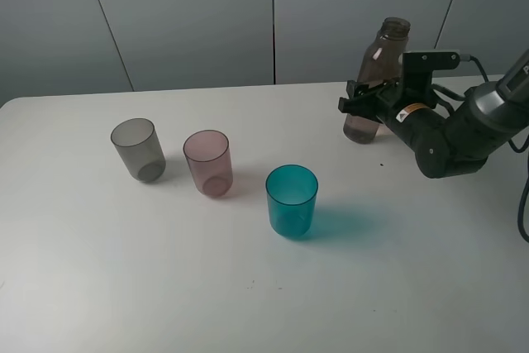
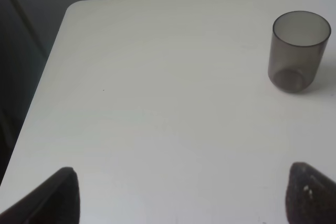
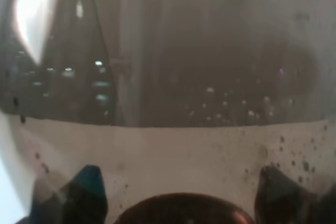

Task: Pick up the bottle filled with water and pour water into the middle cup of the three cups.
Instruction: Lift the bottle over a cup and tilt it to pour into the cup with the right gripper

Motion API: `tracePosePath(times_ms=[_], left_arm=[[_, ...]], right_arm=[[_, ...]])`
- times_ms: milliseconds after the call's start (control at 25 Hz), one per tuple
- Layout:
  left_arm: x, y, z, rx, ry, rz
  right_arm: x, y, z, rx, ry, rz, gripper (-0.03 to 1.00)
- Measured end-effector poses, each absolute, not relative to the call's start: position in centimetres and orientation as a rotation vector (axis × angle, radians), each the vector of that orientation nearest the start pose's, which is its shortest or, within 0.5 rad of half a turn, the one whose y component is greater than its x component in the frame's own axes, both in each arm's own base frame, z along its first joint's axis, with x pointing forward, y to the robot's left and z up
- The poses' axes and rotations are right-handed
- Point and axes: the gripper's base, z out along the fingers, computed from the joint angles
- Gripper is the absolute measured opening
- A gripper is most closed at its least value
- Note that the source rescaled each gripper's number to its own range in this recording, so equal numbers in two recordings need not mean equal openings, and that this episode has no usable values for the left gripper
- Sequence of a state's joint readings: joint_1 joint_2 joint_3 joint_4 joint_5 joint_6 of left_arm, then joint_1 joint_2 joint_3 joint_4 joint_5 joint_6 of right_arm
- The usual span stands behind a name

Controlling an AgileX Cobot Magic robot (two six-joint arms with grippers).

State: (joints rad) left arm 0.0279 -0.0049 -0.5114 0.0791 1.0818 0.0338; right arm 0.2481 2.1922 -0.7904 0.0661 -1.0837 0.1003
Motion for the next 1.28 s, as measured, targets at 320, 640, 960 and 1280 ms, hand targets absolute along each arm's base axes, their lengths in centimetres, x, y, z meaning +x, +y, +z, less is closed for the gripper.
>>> tracePosePath(times_ms=[320,640,960,1280], left_arm=[[-0.8,0.6,27.9,0.001,2.049,0.133],[-0.8,0.6,27.9,-0.001,2.049,0.132],[-0.8,0.6,27.9,-0.003,2.049,0.131],[-0.8,0.6,27.9,-0.003,2.049,0.131]], right_arm=[[35.8,9.1,8.3,-0.159,1.859,0.225,0.00],[35.1,10.2,14.2,-0.390,1.832,0.150,0.00],[33.5,15.2,16.6,-0.601,1.760,0.065,0.00],[33.6,18.8,18.4,-0.783,1.657,-0.012,0.00]])
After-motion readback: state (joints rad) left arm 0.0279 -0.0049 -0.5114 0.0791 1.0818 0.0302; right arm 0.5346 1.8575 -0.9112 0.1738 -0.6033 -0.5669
